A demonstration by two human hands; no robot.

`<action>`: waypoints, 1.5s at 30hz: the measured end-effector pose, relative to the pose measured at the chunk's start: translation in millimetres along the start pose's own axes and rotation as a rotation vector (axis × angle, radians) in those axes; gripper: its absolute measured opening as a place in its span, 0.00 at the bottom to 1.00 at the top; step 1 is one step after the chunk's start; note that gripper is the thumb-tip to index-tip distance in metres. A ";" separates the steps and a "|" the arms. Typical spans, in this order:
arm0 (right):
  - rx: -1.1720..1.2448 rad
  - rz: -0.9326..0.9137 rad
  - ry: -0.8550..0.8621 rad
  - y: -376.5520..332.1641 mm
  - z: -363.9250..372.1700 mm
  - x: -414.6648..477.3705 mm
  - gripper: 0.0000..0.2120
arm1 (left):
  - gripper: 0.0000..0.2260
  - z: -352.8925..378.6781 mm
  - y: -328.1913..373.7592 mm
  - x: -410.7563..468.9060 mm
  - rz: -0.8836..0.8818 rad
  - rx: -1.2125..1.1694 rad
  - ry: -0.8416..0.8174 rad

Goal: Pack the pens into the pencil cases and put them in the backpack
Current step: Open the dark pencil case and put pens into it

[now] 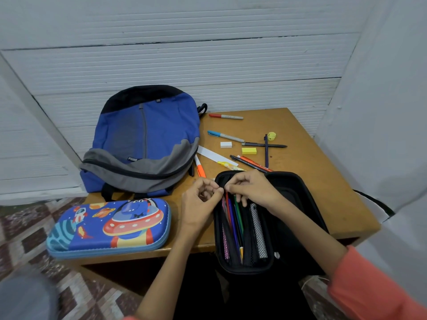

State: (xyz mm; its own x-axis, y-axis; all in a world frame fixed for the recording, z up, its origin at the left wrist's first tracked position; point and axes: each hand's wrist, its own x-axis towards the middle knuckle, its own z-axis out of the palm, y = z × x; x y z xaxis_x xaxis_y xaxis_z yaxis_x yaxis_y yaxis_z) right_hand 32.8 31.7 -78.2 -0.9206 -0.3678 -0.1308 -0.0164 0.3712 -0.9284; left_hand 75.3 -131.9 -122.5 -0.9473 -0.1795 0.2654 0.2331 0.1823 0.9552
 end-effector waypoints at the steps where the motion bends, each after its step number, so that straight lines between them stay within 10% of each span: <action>1: -0.001 -0.001 0.002 0.5 0.0 0.0 0.05 | 0.04 0.3 0.2 -0.4 -0.005 -0.001 0.000; 9: 0.156 0.033 -0.097 -6.8 -16.5 1.1 0.08 | 0.06 0.5 3.3 -0.2 -0.026 0.011 -0.003; 24: -0.201 0.058 0.530 45.5 -87.6 46.2 0.03 | 0.06 -0.6 7.1 -1.4 -0.029 0.029 -0.011; 45: -0.355 -0.099 0.347 31.2 -69.0 40.9 0.03 | 0.08 -0.5 4.1 -0.6 -0.029 -0.034 -0.043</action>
State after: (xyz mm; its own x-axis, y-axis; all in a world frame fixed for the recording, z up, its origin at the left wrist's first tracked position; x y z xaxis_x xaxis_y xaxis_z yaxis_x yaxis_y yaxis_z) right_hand -32.2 87.0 -88.5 -0.9824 -0.1334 0.1310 -0.1862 0.6379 -0.7472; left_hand 77.0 -131.6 -118.7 -0.9623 -0.1420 0.2319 0.2116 0.1445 0.9666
